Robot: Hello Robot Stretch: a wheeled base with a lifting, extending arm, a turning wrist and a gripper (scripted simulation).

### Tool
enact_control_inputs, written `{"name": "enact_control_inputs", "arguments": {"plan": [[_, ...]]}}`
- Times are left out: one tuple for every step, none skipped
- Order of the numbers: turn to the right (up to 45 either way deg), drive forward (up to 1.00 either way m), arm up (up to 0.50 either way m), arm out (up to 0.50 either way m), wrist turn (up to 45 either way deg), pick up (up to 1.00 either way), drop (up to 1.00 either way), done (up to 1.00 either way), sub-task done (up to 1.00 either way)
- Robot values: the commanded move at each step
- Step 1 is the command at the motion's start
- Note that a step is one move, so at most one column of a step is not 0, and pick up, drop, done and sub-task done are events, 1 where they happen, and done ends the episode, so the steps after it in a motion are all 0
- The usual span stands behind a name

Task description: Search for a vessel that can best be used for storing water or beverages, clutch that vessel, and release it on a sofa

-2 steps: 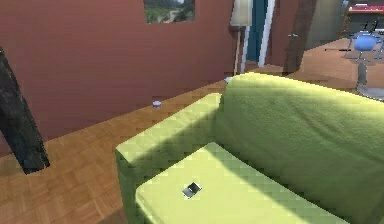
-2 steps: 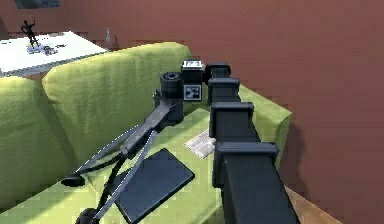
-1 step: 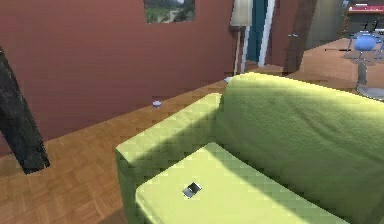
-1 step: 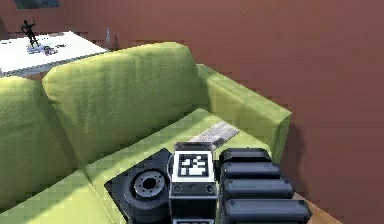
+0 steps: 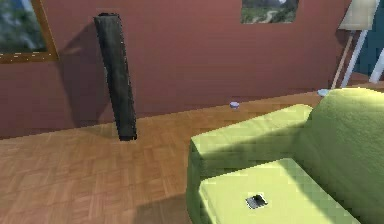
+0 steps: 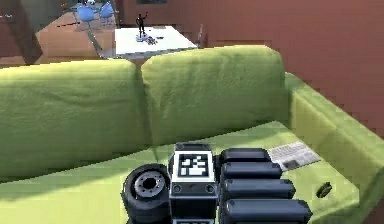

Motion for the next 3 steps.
{"name": "enact_control_inputs", "arguments": {"plan": [[-3.0, 0.00, 0.00, 0.00, 0.0, 0.00, 0.00, 0.00, 0.00], [45.0, 0.00, 0.00, 0.00, 0.0, 0.00, 0.00, 0.00, 0.00], [45.0, 0.00, 0.00, 0.00, 0.0, 0.00, 0.00, 0.00, 0.00]]}}
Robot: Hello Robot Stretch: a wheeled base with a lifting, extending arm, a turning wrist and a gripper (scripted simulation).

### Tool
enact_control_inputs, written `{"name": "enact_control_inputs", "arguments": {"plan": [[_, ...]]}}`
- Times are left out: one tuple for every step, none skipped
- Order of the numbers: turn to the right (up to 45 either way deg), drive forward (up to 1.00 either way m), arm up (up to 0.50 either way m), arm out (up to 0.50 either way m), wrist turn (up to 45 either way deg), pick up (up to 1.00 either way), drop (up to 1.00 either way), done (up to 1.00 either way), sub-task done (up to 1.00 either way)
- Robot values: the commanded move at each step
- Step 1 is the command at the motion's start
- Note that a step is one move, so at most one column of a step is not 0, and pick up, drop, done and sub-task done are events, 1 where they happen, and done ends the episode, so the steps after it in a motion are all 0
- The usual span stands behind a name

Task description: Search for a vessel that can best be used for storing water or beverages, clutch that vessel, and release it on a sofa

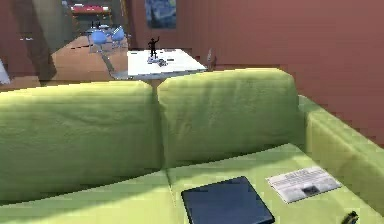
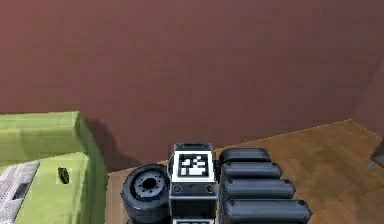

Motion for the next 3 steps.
{"name": "enact_control_inputs", "arguments": {"plan": [[45.0, 0.00, 0.00, 0.00, 0.0, 0.00, 0.00, 0.00, 0.00], [15.0, 0.00, 0.00, 0.00, 0.0, 0.00, 0.00, 0.00, 0.00], [0.0, 0.25, 0.00, 0.00, 0.0, 0.00, 0.00, 0.00, 0.00]]}}
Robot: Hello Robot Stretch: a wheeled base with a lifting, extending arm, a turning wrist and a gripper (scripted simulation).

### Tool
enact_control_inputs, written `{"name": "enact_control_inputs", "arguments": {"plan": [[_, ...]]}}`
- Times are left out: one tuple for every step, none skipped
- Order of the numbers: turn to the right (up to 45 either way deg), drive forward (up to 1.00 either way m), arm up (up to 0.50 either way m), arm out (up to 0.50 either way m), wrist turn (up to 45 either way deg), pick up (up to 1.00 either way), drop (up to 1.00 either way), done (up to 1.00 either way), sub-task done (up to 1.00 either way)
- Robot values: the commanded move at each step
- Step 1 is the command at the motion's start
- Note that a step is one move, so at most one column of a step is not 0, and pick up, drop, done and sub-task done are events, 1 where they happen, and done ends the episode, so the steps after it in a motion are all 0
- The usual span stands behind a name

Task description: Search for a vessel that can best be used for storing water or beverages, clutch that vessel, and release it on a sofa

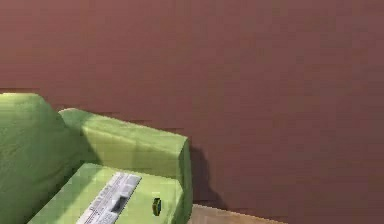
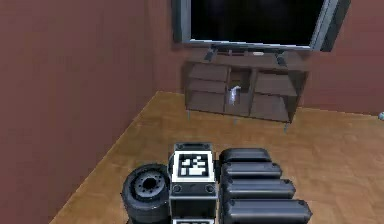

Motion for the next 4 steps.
{"name": "enact_control_inputs", "arguments": {"plan": [[-45.0, 0.00, 0.00, 0.00, 0.0, 0.00, 0.00, 0.00, 0.00], [-45.0, 0.00, 0.00, 0.00, 0.0, 0.00, 0.00, 0.00, 0.00], [-45.0, 0.00, 0.00, 0.00, 0.0, 0.00, 0.00, 0.00, 0.00], [-36.0, 0.00, 0.00, 0.00, 0.0, 0.00, 0.00, 0.00, 0.00]]}}
